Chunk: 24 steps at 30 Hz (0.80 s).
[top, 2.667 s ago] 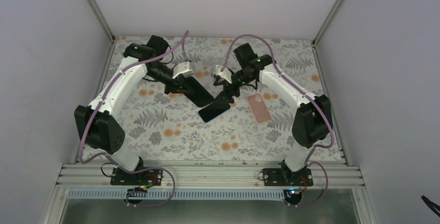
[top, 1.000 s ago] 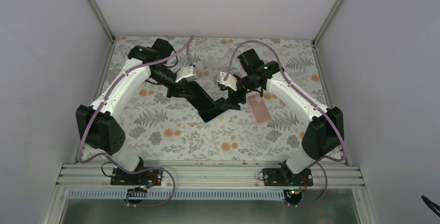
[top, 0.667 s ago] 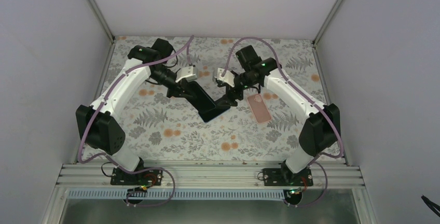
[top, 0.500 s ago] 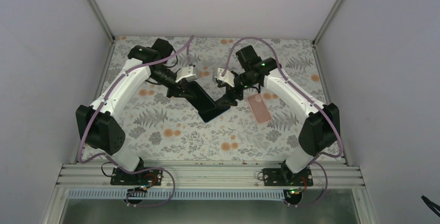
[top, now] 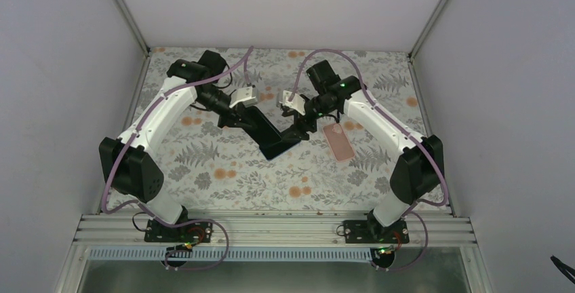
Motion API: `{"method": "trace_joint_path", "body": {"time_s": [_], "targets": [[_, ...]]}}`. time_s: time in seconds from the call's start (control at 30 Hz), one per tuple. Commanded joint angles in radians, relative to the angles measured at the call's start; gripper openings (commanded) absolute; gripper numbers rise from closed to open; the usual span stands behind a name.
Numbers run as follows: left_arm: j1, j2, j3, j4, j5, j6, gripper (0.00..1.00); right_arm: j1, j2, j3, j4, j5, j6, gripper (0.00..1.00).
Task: Take the phone out of the phone case
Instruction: Remove the phone case from the phone.
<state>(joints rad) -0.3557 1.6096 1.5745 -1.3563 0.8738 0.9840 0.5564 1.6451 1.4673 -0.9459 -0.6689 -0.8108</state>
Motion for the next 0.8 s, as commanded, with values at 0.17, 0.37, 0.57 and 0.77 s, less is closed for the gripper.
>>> {"method": "trace_joint_path", "body": {"time_s": [0.17,0.37,0.57,0.77], "targets": [[0.002,-0.021,0.032,-0.001,0.074,0.013,0.02,0.014,0.010,-0.004,0.021,-0.019,0.008,0.87],[0.001,-0.040,0.021,-0.001,0.083,0.020,0.02,0.010,0.005,-0.028,0.152,0.089,0.094,0.89],[0.001,-0.071,0.025,-0.003,0.139,0.029,0.02,0.003,0.061,0.008,0.160,0.151,0.086,0.88],[0.001,-0.074,0.004,-0.003,0.221,0.055,0.02,0.008,0.093,0.039,0.224,0.172,0.111,0.89]]}}
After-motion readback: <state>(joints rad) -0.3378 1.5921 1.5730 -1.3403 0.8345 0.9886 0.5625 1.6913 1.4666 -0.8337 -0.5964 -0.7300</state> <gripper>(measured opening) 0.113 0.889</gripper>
